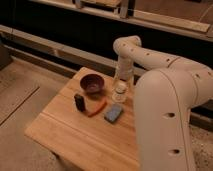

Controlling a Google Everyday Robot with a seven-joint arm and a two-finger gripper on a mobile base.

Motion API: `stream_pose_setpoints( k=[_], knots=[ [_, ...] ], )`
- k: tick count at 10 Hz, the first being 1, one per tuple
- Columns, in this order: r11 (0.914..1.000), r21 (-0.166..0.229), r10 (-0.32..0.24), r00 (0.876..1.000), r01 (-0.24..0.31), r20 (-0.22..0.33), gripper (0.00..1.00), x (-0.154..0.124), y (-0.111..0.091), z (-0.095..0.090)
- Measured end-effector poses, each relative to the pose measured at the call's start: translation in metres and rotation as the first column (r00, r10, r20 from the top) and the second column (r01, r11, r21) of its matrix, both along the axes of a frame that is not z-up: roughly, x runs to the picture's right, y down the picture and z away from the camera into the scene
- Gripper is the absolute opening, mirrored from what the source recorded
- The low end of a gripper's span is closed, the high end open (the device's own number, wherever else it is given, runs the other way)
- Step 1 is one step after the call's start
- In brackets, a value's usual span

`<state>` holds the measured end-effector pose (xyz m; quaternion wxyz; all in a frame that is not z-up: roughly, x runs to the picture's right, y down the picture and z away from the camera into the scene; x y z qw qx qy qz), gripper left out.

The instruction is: Place the ceramic cup over the eraser

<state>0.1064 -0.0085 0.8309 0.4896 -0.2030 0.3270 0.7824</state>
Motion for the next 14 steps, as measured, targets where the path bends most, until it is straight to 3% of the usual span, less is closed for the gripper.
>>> stream_pose_setpoints(
  k=[5,9,14],
  knots=[
    [0.9994,0.018,-0.029,1.0,0.029,0.008,0.02,-0.005,-0.004,-0.002],
    [0.997,0.075,-0.018,1.0,0.016,0.019,0.0,-0.007,-0.022,-0.02],
    [0.9808,0.195,-0.005,1.0,0.001,0.021,0.0,0.004,-0.055,-0.072]
  ],
)
